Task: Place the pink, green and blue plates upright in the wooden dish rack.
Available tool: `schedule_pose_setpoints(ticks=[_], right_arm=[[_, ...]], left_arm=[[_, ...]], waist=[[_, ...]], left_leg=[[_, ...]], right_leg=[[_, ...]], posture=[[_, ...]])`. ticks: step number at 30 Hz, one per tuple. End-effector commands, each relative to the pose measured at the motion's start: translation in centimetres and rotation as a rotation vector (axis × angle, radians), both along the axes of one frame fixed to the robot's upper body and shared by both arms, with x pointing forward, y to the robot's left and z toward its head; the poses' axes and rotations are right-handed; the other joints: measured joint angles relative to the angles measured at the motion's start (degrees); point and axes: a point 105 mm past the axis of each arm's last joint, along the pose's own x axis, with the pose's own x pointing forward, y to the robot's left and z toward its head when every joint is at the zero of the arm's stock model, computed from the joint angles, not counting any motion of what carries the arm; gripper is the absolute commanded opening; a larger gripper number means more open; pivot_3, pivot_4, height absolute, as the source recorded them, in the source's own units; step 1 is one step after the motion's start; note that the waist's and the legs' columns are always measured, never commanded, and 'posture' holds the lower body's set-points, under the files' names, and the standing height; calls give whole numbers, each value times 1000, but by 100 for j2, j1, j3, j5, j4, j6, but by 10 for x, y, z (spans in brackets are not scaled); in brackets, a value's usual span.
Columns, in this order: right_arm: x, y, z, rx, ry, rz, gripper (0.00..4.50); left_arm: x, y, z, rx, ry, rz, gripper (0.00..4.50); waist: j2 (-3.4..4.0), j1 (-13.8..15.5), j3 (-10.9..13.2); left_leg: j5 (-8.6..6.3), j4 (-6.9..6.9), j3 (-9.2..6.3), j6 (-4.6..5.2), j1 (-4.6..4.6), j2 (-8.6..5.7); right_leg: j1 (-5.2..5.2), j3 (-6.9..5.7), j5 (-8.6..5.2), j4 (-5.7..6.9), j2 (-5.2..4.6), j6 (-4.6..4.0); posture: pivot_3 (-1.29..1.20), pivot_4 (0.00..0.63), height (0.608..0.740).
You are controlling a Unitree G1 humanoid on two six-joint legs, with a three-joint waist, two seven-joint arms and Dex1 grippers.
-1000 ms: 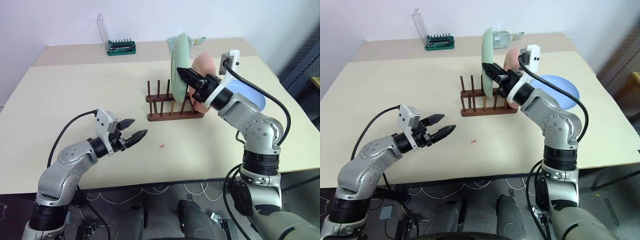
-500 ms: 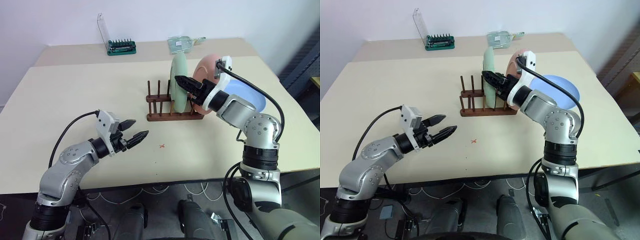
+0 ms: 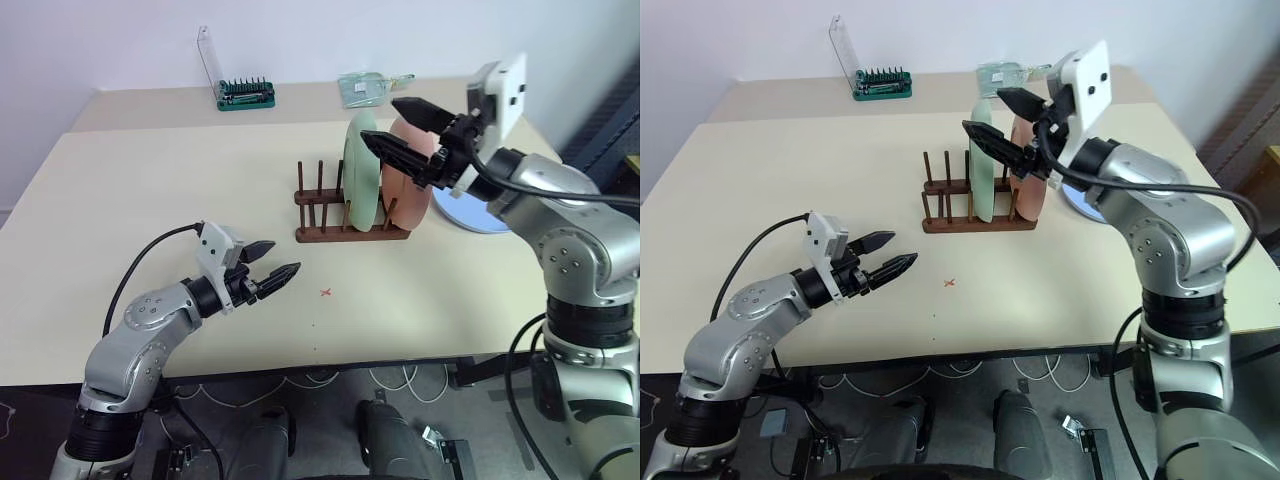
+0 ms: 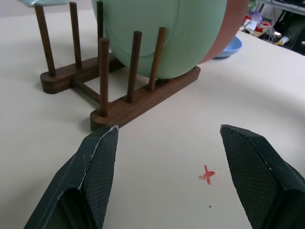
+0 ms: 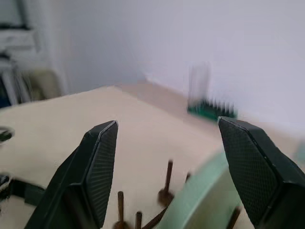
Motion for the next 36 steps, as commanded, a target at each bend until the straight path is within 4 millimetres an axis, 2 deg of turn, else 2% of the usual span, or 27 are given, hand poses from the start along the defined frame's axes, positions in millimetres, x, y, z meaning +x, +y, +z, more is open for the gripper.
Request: schedule_pose_setpoints(ticks=[1,2,4,6,10,13,15,19,23,26,33,36], right_arm=[[-11,-56,13,-19,-31,-74,3402],[-11,-70,8,-38,4,-98,3402],[-15,-83,-1,-54,72,-95,3960],[-12,-97,-24,-140,142,-148,4417],[9,-122,-60,-299,176,-333,4417],[36,-148,-101,-509,214,-508,4417],[45,-156,-114,-572,219,-543,4417],[75,-178,-160,-707,288,-673,4417],[86,-190,-179,-771,311,-718,4417],[88,-194,-182,-778,312,-720,3592],[89,-190,-167,-782,218,-736,44],[89,-190,-153,-779,157,-776,44]], left_arm=[[-6,-12,7,-9,-34,-56,3521],[-6,-13,6,-12,-31,-60,3521],[-4,-14,5,-18,-27,-64,3521],[-3,-16,5,-18,-27,-75,3521],[0,-19,6,-18,-31,-90,3521],[0,-21,6,-21,-30,-95,3521],[1,-21,5,-22,-29,-96,3521],[0,-20,5,-21,-34,-84,3521],[-1,-18,4,-17,-34,-69,3521],[-1,-17,4,-14,-38,-62,3521],[-3,-17,3,-14,-32,-60,3521],[-3,-17,3,-14,-31,-63,3521]], waist=[[-1,94,0],[0,140,1],[0,150,1],[1,130,0],[11,63,-2],[18,79,-4],[19,96,-3],[20,94,-2],[20,76,-3],[19,102,-4],[21,101,-3],[21,98,-3]], left_leg=[[-1,3,1,2,0,0],[-2,7,2,4,-2,-2],[-7,15,5,12,-2,-5],[-8,13,9,15,1,-2],[-9,9,17,15,8,3],[-9,11,23,15,10,3],[-8,14,24,14,8,1],[-8,15,24,13,6,-2],[-7,11,25,12,9,0],[-7,16,24,12,11,-1],[-7,16,19,12,11,-4],[-7,16,19,12,11,-4]], right_leg=[[2,0,0,-3,-1,0],[6,0,0,-5,-3,0],[16,0,-1,-15,-7,-1],[18,0,-1,-16,-7,-2],[17,2,-2,-13,-4,-2],[16,7,-2,-11,-5,-2],[16,7,-2,-12,-6,-2],[15,9,-1,-13,-8,-1],[12,12,0,-12,-7,-1],[19,12,0,-13,-7,-1],[23,11,0,-13,-7,-1],[22,12,0,-12,-7,0]], posture=[[0,150,740],[0,150,740],[0,150,740],[0,150,740],[0,150,740],[0,150,740],[0,150,740],[0,150,740],[0,150,740],[0,150,740],[0,150,740],[0,150,740]])
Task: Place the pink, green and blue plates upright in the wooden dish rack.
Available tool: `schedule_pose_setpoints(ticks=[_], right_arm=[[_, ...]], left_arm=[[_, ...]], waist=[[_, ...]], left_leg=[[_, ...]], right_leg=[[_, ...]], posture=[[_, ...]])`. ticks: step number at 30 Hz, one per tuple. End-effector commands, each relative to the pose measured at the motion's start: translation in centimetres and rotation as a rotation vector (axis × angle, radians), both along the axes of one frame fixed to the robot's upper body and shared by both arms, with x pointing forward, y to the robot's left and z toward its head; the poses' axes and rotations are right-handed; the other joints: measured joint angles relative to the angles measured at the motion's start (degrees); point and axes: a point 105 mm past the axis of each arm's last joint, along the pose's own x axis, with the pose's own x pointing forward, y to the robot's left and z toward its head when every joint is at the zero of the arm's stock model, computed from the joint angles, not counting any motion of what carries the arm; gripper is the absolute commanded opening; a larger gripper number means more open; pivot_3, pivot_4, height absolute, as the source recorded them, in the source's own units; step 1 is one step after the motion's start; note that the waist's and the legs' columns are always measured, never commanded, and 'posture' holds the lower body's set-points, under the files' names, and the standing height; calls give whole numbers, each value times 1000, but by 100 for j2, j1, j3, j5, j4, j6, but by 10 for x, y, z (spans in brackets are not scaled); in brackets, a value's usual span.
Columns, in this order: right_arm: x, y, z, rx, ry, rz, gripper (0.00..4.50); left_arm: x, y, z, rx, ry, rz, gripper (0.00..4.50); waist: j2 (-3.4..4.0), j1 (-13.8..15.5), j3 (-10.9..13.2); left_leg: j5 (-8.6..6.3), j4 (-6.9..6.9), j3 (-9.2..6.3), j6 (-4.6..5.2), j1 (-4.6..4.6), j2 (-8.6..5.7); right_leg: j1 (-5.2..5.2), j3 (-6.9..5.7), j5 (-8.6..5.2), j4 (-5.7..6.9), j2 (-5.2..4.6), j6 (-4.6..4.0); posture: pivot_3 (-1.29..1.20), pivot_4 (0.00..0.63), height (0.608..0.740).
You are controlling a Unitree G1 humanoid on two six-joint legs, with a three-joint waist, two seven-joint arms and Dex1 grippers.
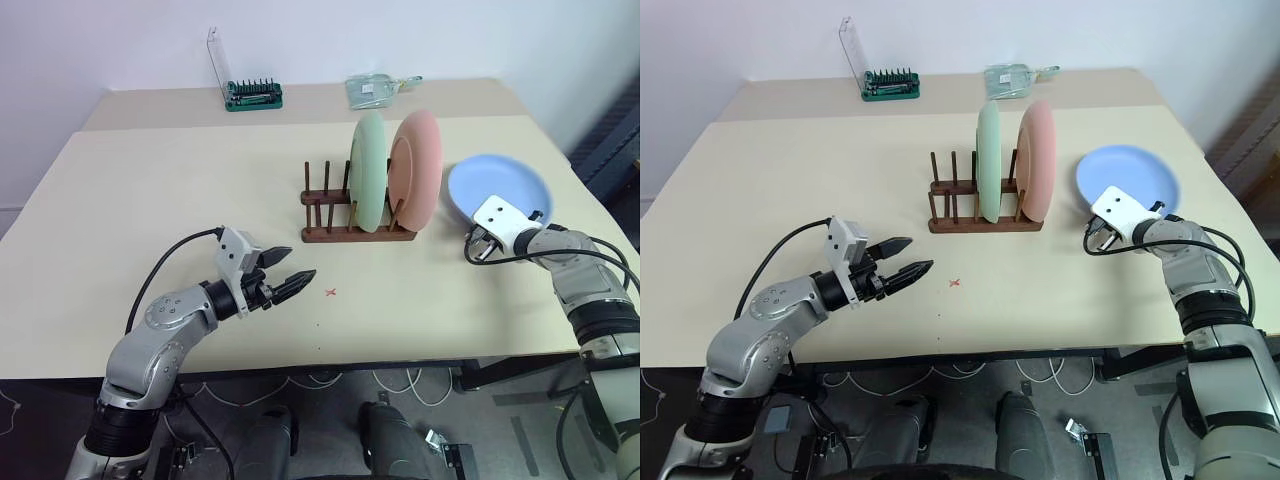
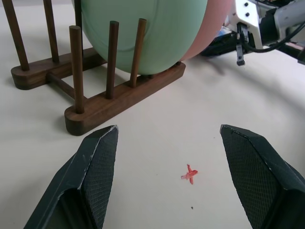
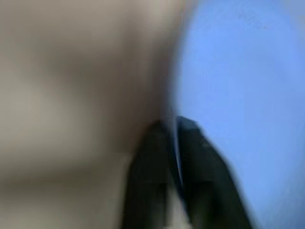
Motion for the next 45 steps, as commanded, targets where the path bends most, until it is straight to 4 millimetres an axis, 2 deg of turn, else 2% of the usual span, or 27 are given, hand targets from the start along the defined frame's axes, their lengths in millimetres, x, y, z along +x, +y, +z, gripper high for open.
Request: schedule_pose_setpoints(ticks=[1,4,7,8,9,11,14,17,20,21,23,24,26,28,31,34,40,45], right_arm=[[3,-5,44,-35,-164,-28,44],[5,-7,109,-102,-418,-62,44],[-2,17,189,-45,-715,-4,44],[-5,25,202,-16,-762,19,44],[-11,41,219,53,-819,86,44],[-22,67,239,160,-881,204,44],[-52,120,259,445,-862,491,44],[-92,175,258,718,-675,817,44],[-122,213,252,967,-465,1010,44],[-128,220,251,1016,-418,1040,44],[-130,230,250,1106,-375,1037,44],[-131,243,248,1170,-307,1038,44],[-120,270,240,1311,-171,960,44],[-109,285,231,1379,-83,872,44],[-88,272,205,1463,40,739,44],[-71,270,186,1488,121,621,44],[-56,274,169,1490,148,507,44],[-53,274,172,1511,134,498,44]], left_arm=[[-2,-3,11,-1,-50,-18,3521],[-1,-5,11,-2,-48,-27,3521],[0,-7,11,-5,-47,-39,3521],[0,-8,11,-6,-47,-41,3521],[1,-8,11,-6,-48,-42,3521],[2,-8,11,-6,-49,-40,3521],[2,-7,11,-5,-50,-37,3521],[6,1,10,8,-60,3,3521],[12,19,7,32,-62,76,3521],[14,23,6,37,-64,90,3521],[15,30,5,44,-61,108,3521],[16,36,3,64,-64,121,3521],[18,52,1,100,-66,162,3521],[19,59,1,113,-68,176,3521],[18,60,2,112,-73,176,3521],[16,59,2,112,-73,172,3521],[15,58,3,111,-78,170,3521],[16,57,5,112,-85,167,3521]], waist=[[1,-4,0],[22,-11,10],[34,-26,12],[34,-38,12],[34,-39,11],[25,-34,6],[21,-25,4],[24,-19,6],[23,-4,5],[24,-3,6],[23,-2,5],[24,0,5],[27,-33,3],[30,-71,1],[27,17,0],[25,16,-1],[28,-79,-1],[28,-151,-1]], left_leg=[[0,0,0,0,0,0],[0,-1,3,0,-2,0],[0,-2,7,0,-4,0],[0,-3,9,0,-4,1],[0,-7,9,0,-4,2],[0,-12,6,0,-2,6],[0,-9,0,0,-2,6],[0,-5,-5,1,-3,5],[-1,-8,-14,1,-4,5],[-1,-9,-17,1,-4,5],[-1,-6,-17,1,-4,4],[-1,-5,-17,1,-4,4],[-1,-6,-16,1,-3,3],[1,-19,-12,-1,-2,7],[3,-21,-16,-4,-7,5],[2,-12,-19,-4,-13,-2],[2,-23,-14,-4,-10,9],[2,-22,-14,-4,-9,9]], right_leg=[[0,0,0,0,0,0],[-5,2,0,1,0,0],[-11,5,0,3,0,0],[-12,6,0,3,0,0],[-14,6,0,3,1,0],[-14,5,0,2,5,1],[-10,3,0,1,5,1],[-8,3,0,2,5,1],[-10,0,0,4,5,0],[-10,-3,0,4,5,0],[-11,-3,0,7,5,-1],[-11,-4,0,9,5,-1],[-14,-4,0,12,5,-2],[-35,2,1,26,7,-4],[-39,0,1,28,9,-4],[-28,-2,1,14,3,-4],[-45,-2,1,28,13,-4],[-44,-2,2,32,14,-4]], posture=[[0,150,740],[0,150,740],[0,150,740],[0,150,740],[0,150,740],[0,150,740],[0,150,740],[0,150,740],[0,150,740],[0,150,740],[0,150,740],[0,150,740],[0,150,740],[0,150,740],[0,150,740],[0,150,740],[0,150,740],[0,150,740]])
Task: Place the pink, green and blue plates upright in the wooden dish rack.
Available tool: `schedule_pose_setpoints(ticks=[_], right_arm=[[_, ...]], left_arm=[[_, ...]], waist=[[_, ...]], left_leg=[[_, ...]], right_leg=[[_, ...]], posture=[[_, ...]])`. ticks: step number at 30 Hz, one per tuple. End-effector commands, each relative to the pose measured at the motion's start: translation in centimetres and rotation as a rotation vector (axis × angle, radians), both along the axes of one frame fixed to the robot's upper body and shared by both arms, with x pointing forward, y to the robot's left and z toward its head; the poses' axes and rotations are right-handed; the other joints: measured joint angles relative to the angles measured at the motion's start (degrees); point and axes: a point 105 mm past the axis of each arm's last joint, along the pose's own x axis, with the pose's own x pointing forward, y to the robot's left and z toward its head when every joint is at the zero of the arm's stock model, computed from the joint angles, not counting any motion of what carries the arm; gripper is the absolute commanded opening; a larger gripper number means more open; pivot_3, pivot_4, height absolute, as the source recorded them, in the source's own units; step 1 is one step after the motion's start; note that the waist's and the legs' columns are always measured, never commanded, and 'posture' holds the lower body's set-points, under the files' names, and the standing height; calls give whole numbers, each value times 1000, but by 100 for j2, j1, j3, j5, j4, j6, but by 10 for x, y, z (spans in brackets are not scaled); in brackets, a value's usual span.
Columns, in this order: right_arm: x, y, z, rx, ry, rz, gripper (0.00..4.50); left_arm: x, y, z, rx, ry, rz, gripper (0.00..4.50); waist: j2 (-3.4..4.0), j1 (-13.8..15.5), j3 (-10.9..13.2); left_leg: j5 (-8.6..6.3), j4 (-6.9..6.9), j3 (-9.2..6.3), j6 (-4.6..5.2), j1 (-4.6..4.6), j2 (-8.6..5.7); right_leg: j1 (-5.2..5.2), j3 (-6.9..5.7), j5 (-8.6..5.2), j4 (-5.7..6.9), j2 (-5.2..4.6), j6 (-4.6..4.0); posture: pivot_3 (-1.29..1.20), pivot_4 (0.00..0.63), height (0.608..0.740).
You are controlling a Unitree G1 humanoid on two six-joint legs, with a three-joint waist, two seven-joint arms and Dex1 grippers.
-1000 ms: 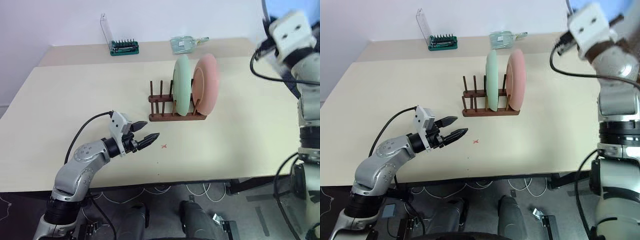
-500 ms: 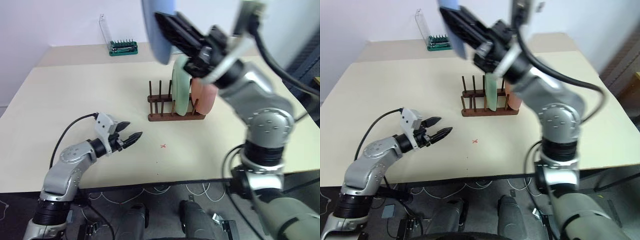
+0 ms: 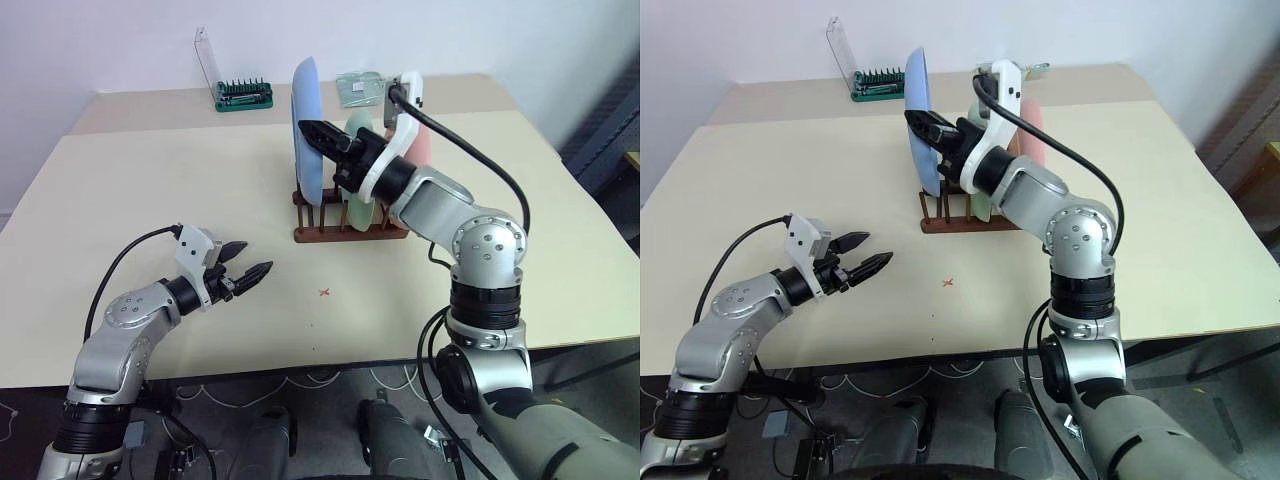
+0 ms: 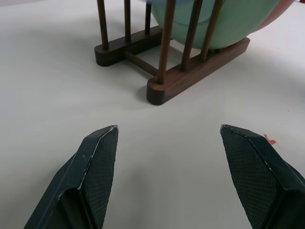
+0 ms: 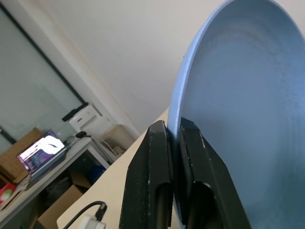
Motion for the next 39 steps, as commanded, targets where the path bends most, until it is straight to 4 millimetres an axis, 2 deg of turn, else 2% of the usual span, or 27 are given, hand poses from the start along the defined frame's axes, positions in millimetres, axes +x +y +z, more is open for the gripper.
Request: schedule_pose_setpoints(ticks=[1,11,15,19,22,25,30,32,33,35,38,39], right_arm=[[-2,-2,14,42,-39,-10,44],[24,-9,-8,45,140,-99,44],[21,-8,-1,42,106,-87,1396],[16,-8,10,-9,7,-103,3424],[9,-10,24,-49,-116,-108,3424],[-7,-27,48,-144,-348,-124,3424],[-20,-55,51,-302,-533,-151,3424],[-23,-73,43,-375,-547,-161,2912],[-26,-89,32,-456,-543,-162,2581],[-33,-110,13,-587,-526,-157,1615],[-38,-123,-2,-690,-506,-153,157],[-38,-130,-10,-742,-484,-170,18]], left_arm=[[-1,-3,13,2,-55,-14,3521],[1,-8,14,0,-59,-25,3521],[-1,-9,14,-2,-56,-27,3521],[-1,-11,13,-3,-53,-30,3521],[-2,-13,13,-5,-52,-33,3521],[-3,-14,12,-8,-49,-35,3521],[-4,-18,11,-9,-41,-46,3521],[-6,-22,10,-12,-36,-67,3521],[-7,-30,10,-19,-31,-101,3521],[-10,-42,9,-27,-23,-157,3521],[-13,-52,8,-28,-16,-201,3521],[-12,-55,8,-33,-13,-212,3521]], waist=[[0,-8,0],[1,-20,1],[2,-22,1],[2,-24,1],[1,-22,1],[1,-9,1],[-1,-12,0],[-2,-10,0],[-2,6,0],[-4,105,2],[-4,119,3],[-4,125,3]], left_leg=[[0,0,-1,0,0,0],[0,0,-1,0,0,0],[0,0,-1,0,0,0],[0,0,-1,0,0,0],[0,0,0,0,-1,-1],[0,1,-1,0,-2,-1],[-1,0,0,1,-1,-1],[-1,0,0,1,-1,0],[-1,1,0,1,-2,0],[-2,5,-1,3,-3,-2],[-4,11,12,6,-5,-6],[-4,11,16,6,-3,-4]], right_leg=[[0,0,0,0,0,0],[1,0,0,0,0,0],[1,0,0,0,0,0],[1,0,0,0,0,0],[1,0,0,-1,0,1],[1,-1,-1,-3,0,1],[7,-2,-1,-11,0,2],[8,-4,-1,-11,0,2],[8,-3,-1,-12,-1,2],[17,-6,-2,-21,-3,3],[18,-4,-2,-26,-13,3],[18,-3,-2,-26,-13,3]], posture=[[0,150,740],[0,150,740],[0,150,740],[0,150,740],[0,150,740],[0,150,740],[0,150,740],[0,150,740],[0,150,740],[0,150,740],[0,150,740],[0,150,740]])
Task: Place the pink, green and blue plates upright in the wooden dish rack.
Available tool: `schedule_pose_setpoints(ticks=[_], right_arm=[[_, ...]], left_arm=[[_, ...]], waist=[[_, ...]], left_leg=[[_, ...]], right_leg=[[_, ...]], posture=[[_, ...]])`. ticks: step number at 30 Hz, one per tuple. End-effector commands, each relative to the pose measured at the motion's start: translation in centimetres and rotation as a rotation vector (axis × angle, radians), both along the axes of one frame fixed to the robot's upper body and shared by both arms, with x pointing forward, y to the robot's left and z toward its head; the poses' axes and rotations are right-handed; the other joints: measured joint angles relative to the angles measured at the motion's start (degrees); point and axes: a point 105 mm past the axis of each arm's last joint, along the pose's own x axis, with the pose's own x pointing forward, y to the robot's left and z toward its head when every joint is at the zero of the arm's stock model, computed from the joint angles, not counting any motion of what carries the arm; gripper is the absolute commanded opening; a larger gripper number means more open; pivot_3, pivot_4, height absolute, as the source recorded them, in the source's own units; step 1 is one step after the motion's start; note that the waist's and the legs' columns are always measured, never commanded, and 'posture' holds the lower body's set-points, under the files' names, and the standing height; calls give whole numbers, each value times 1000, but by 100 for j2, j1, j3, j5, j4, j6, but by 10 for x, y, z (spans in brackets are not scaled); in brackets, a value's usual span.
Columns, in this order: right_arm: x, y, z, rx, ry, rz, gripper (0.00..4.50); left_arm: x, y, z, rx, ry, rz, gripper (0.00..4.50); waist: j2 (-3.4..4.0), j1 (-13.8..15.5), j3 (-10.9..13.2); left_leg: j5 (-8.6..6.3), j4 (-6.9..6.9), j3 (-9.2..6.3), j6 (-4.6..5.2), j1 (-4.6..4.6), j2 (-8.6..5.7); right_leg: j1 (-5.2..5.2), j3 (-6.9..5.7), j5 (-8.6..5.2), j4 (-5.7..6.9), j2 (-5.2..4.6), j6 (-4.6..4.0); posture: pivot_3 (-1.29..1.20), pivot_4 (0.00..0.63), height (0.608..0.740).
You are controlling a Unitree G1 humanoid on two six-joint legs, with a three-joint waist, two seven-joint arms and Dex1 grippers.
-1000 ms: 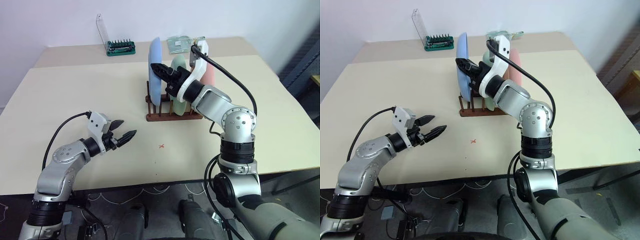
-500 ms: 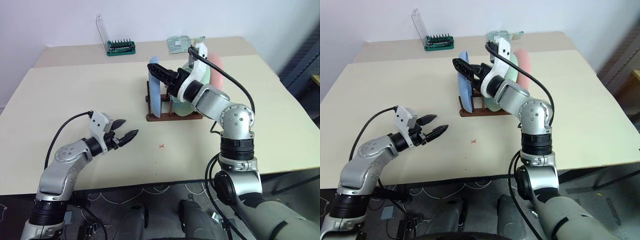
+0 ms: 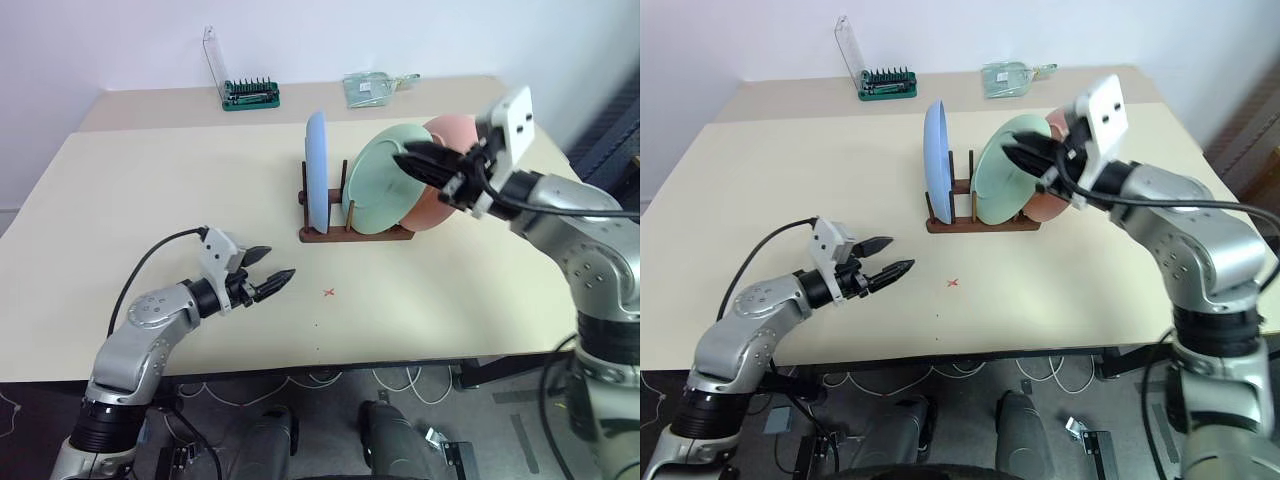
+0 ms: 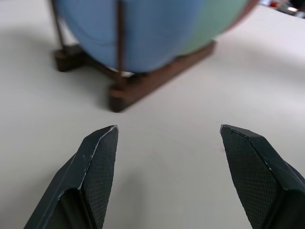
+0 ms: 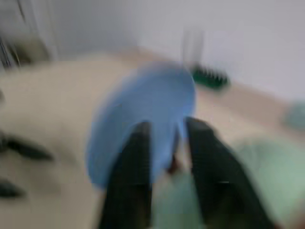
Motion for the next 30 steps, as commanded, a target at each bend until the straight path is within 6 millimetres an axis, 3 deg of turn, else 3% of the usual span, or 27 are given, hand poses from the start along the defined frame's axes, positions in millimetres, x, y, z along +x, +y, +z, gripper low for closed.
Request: schedule_pose_setpoints(ticks=[1,7,14,21,25,30], right_arm=[[-12,-10,4,-112,-72,-23,18],[-1,-33,-25,-249,-3,-160,18],[17,-30,-43,-345,-18,-197,18],[12,10,-22,-297,-144,-39,18],[4,19,-16,-284,-178,22,18],[2,-8,-12,-347,-172,-55,18]], left_arm=[[-3,-17,12,-19,-39,-74,3521],[-1,-25,11,-22,-36,-109,3521],[-3,-28,11,-29,-35,-115,3521],[-7,-24,11,-32,-40,-94,3521],[-9,-24,10,-34,-41,-90,3521],[-8,-26,9,-39,-39,-92,3521]], waist=[[-1,8,0],[-1,21,0],[-3,34,1],[-2,28,1],[-3,51,1],[-4,50,1]], left_leg=[[0,0,0,0,1,2],[0,3,0,0,0,2],[0,4,-1,0,-2,1],[0,2,-3,0,-1,1],[0,4,-6,0,-2,-1],[0,4,-7,0,-2,-2]], right_leg=[[0,0,0,2,1,0],[2,0,-1,-1,0,0],[2,0,0,-3,0,0],[2,0,0,-2,0,1],[3,-1,0,-3,0,1],[5,-3,0,-5,-1,1]], posture=[[0,150,740],[0,150,740],[0,150,740],[0,150,740],[0,150,740],[0,150,740]])
